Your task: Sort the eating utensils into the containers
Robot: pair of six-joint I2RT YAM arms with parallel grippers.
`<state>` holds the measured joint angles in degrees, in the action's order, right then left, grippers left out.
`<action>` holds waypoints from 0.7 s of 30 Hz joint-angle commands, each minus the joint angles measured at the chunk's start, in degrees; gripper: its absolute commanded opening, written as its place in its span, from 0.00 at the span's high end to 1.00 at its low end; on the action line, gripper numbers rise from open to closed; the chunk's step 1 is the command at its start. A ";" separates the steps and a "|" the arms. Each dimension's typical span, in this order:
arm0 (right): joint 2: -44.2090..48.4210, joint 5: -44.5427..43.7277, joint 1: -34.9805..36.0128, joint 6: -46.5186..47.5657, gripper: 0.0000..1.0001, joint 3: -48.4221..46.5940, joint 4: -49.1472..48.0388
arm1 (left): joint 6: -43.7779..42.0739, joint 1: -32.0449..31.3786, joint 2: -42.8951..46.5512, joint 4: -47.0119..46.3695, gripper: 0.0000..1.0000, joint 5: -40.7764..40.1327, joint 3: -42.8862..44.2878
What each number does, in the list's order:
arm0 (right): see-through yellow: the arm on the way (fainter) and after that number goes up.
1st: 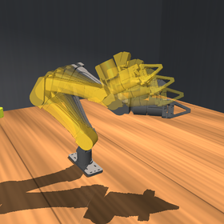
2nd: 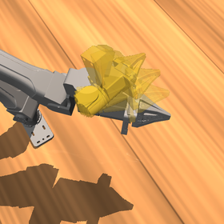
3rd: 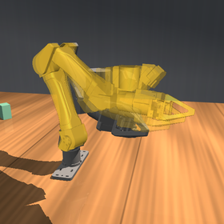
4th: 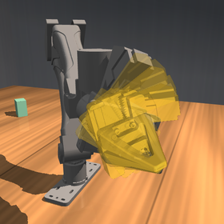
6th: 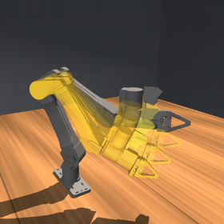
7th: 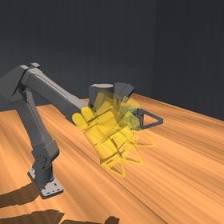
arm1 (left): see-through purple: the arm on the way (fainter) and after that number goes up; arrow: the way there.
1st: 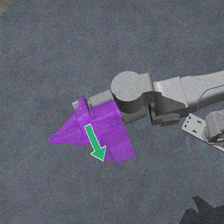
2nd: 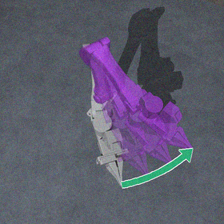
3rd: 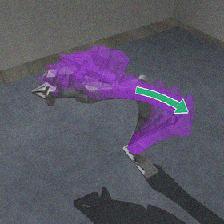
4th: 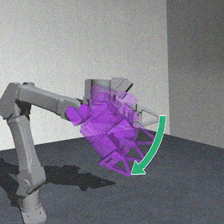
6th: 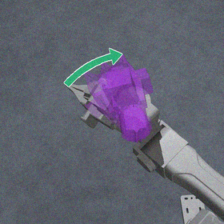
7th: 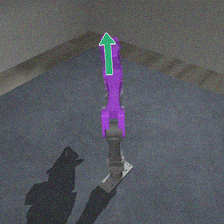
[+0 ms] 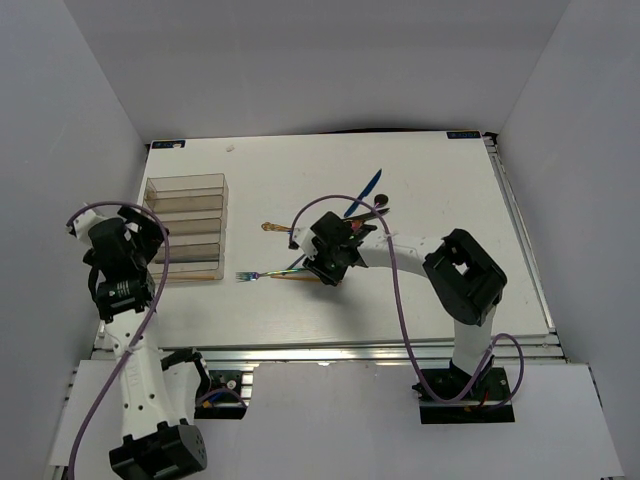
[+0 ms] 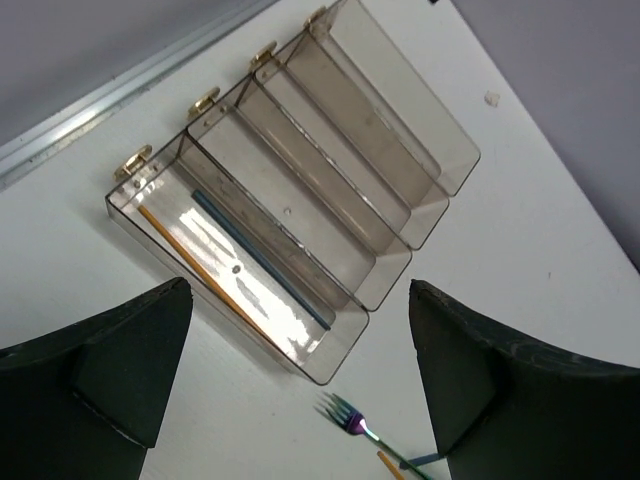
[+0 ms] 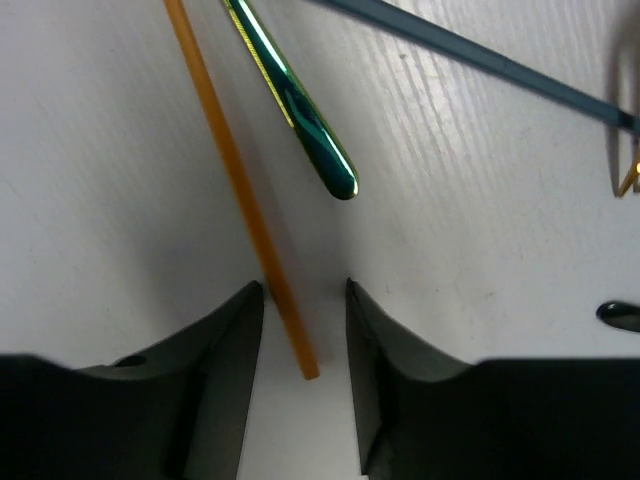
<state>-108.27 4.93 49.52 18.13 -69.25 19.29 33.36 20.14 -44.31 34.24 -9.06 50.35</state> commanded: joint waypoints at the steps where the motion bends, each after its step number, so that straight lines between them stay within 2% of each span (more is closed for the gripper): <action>1: -1.94 0.96 0.41 2.79 0.65 -1.23 1.19 | -2.43 0.16 -0.77 -0.05 0.02 4.13 -2.70; 6: -2.82 3.86 1.10 2.96 0.79 0.96 3.04 | -2.60 0.16 -0.07 0.56 0.02 3.87 -3.59; 10: -2.56 1.32 3.48 2.88 0.89 3.77 2.86 | -1.90 0.16 0.90 2.05 0.02 4.05 -2.89; 14: -1.25 -2.11 6.64 1.56 1.00 6.41 1.90 | -0.41 0.16 2.47 2.85 0.02 7.64 -1.92; 17: 3.31 0.68 7.61 -0.20 1.00 9.30 -1.52 | 1.35 0.16 4.23 1.36 0.02 15.63 -2.09; 18: 7.33 3.57 7.61 -0.81 1.00 10.27 -3.10 | 2.83 0.16 5.11 0.49 0.02 18.35 -3.14; 19: 9.46 4.81 7.61 -1.42 1.00 11.93 -5.90 | 3.80 0.07 5.64 -2.57 0.02 25.25 -4.19; 21: 15.68 7.62 7.26 -3.53 1.00 12.65 -8.03 | 6.96 0.07 6.86 -4.79 0.02 30.31 -6.48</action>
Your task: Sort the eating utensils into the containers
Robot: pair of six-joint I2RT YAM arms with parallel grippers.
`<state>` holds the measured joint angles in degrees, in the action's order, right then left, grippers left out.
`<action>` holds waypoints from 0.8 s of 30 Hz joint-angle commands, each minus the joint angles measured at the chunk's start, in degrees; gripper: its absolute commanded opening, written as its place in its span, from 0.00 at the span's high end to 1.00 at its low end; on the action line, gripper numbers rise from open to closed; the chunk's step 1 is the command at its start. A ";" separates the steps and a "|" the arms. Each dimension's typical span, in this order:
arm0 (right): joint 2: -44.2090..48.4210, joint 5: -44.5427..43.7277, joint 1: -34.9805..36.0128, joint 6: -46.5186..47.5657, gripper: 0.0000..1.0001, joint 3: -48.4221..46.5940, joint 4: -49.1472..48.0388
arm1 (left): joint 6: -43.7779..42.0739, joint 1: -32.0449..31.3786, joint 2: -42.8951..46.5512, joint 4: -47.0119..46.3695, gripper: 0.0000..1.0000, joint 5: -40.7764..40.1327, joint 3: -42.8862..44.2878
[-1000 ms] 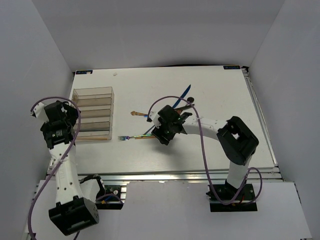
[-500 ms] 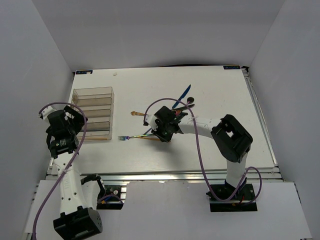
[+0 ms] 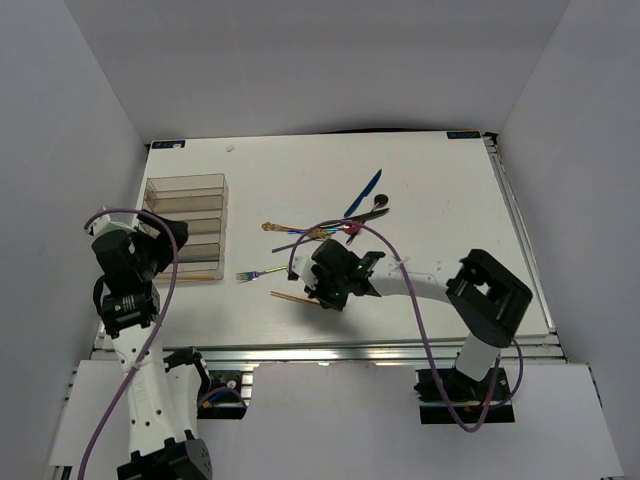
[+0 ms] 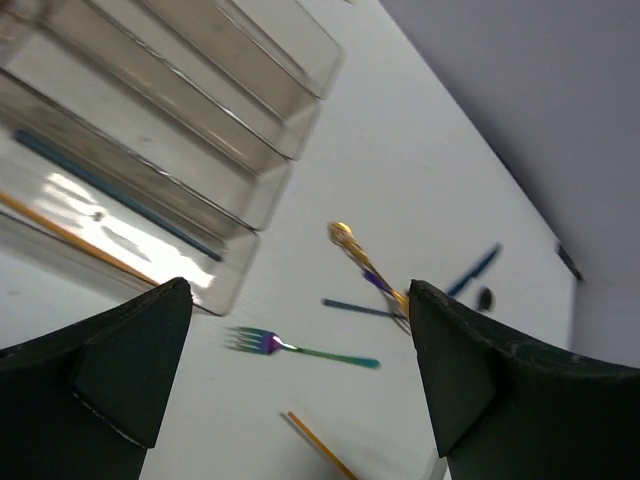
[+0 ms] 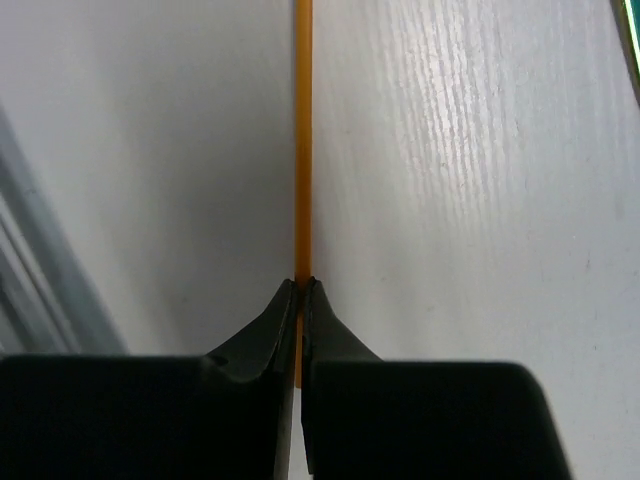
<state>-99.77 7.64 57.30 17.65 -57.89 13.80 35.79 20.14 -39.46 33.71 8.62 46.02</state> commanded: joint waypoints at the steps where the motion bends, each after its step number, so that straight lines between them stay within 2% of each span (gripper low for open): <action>1: 8.87 5.63 -0.78 -3.67 1.00 1.20 -3.34 | 5.33 0.07 2.54 -6.01 0.02 15.69 -2.77; 7: 15.83 8.45 -5.88 -12.97 1.00 -2.57 -5.80 | 8.94 -0.10 6.41 -8.74 0.02 20.64 -4.18; 9: 15.04 6.53 -6.15 -19.62 1.00 -6.26 -6.86 | 11.92 -0.89 7.12 -11.64 0.02 24.06 -5.67; 11: 13.64 5.81 -6.23 -25.53 1.00 -8.81 -9.12 | 16.04 -1.77 7.82 -19.45 0.02 28.35 -9.18; 12: 13.02 8.24 -6.15 -29.74 1.00 -10.56 -10.19 | 16.59 -2.64 7.74 -22.96 0.02 28.90 -10.06; 15: 10.47 12.74 -5.36 -33.37 1.00 -15.13 -11.51 | 18.17 -4.14 6.51 -29.46 0.02 31.62 -12.53; 17: 9.16 12.83 -4.65 -35.05 1.00 -17.86 -12.39 | 17.04 -5.63 3.62 -30.02 0.02 31.81 -12.97; 20: 5.56 14.50 -3.78 -36.11 1.00 -22.70 -9.15 | 17.82 -9.84 -0.60 -37.13 0.02 30.76 -13.42; 22: 4.85 15.21 -2.55 -35.93 1.00 -24.11 -8.79 | 15.90 -14.92 -4.11 -36.97 0.06 27.08 -12.63; 23: 4.06 14.86 -1.76 -35.41 1.00 -25.85 -7.14 | 16.32 -17.91 -7.00 -39.58 0.16 24.80 -12.71; 24: 3.44 15.04 -1.75 -35.14 1.00 -26.74 -6.34 | 17.02 -18.73 -7.81 -40.39 0.19 24.17 -12.88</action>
<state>-95.18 21.26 54.37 -17.63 -79.85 6.02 52.64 6.81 -44.42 -1.37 36.64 32.56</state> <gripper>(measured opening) 0.021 0.944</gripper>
